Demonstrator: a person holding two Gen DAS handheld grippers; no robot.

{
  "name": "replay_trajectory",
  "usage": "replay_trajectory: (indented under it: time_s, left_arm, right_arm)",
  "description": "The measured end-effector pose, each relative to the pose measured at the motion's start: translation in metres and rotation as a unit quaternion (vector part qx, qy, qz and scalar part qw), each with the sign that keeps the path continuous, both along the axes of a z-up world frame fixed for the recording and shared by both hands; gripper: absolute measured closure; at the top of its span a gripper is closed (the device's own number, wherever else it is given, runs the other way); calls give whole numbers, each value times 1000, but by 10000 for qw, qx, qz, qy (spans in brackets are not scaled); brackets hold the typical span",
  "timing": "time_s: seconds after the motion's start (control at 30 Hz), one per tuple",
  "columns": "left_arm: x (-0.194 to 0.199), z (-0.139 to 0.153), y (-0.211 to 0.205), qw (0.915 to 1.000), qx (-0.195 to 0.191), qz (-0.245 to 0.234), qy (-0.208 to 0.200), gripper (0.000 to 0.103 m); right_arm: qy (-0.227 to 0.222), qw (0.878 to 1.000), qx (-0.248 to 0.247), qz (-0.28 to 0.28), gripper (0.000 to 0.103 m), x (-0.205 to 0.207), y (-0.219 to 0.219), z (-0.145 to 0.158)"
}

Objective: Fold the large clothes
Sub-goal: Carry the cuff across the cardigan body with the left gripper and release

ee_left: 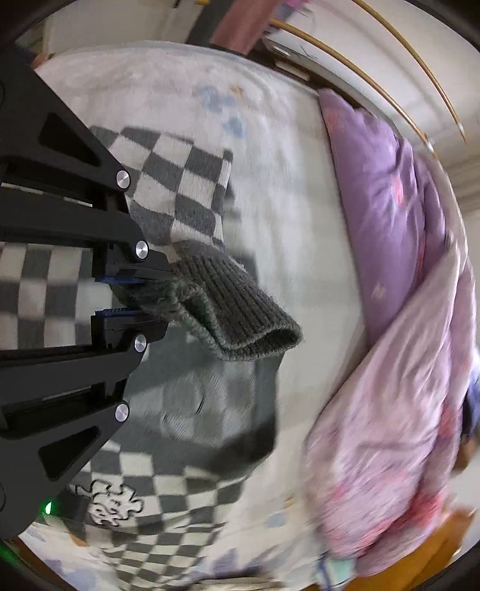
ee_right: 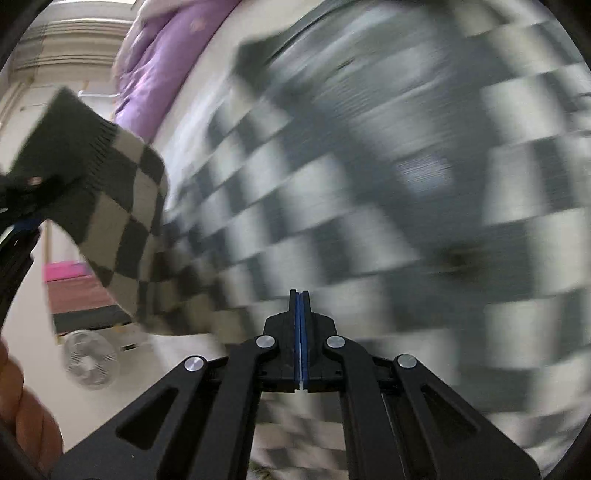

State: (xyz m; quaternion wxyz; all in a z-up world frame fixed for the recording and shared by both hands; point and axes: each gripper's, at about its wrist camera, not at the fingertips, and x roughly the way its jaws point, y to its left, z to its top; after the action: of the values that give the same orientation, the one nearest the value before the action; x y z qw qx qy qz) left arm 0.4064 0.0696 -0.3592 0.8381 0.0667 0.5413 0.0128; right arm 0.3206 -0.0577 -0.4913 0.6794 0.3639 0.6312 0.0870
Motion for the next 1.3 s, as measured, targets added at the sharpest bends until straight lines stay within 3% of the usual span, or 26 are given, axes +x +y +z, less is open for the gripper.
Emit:
replay_trajectory:
  time_s: [0.1, 0.3, 0.4, 0.5, 0.57, 0.6, 0.63, 0.67, 0.77, 0.9, 0.97, 1.03, 1.1, 1.13, 1.2, 1.23, 1.3]
  left_arm:
    - [-5, -31, -52, 9990, -3, -313, 312, 94]
    - [-19, -93, -135, 9926, 45, -862, 858, 93]
    - [-19, -119, -154, 9889, 112, -907, 1173, 90]
    - [-21, -128, -152, 9834, -62, -1028, 1497, 78]
    - [-23, -111, -131, 9843, -448, -946, 1419, 50]
    - [-24, -105, -124, 9852, -508, -910, 1361, 39]
    - [-25, -94, -111, 9862, -669, -859, 1244, 39]
    - [-27, -81, -94, 9853, -919, -839, 1174, 39]
    - [-23, -57, -50, 9883, -1037, -653, 911, 39]
    - [-16, -45, 37, 9934, -958, 16, 638, 42]
    - [-13, -55, 68, 9947, -679, 267, 719, 56]
    - [-15, -74, 104, 9935, -415, 511, 934, 81]
    - [-23, -99, 132, 9918, -211, 663, 1073, 92]
    - [-28, -119, 150, 9888, -73, 766, 1278, 93]
    - [-38, -153, 172, 9821, -300, 934, 1610, 98]
    - [-42, -160, 179, 9819, -447, 925, 1589, 98]
    - [-46, -165, 189, 9843, -702, 844, 1385, 98]
  right_arm:
    - [164, 9982, -382, -423, 103, -22, -67, -4]
    - [398, 9903, -678, -1142, 103, -53, -151, -9]
    - [480, 9839, -1018, -1388, 102, -61, -182, -8]
    - [574, 9800, -1001, -1622, 95, -63, -197, -7]
    - [723, 9781, -845, -1759, 79, -60, -205, -9]
    - [769, 9776, -831, -1772, 61, -57, -206, -10]
    - [776, 9774, -874, -1762, 46, -52, -205, -6]
    - [732, 9781, -928, -1711, 42, -46, -201, -3]
    - [669, 9843, -1013, -1281, 34, -19, -182, 3]
    - [517, 9916, -1078, -484, 31, 25, -131, -2]
    - [507, 9884, -1425, -141, 33, 37, -110, -2]
    - [72, 9812, -1911, 251, 45, 53, -79, 8]
    - [-495, 9796, -1860, 576, 50, 56, -55, 18]
    - [-616, 9765, -1921, 758, 58, 59, -44, 16]
    - [-514, 9621, -2391, 1210, 74, 62, -24, 0]
    - [-268, 9522, -2671, 1455, 77, 62, -14, -22]
    - [-469, 9469, -2844, 1426, 76, 59, -10, -29]
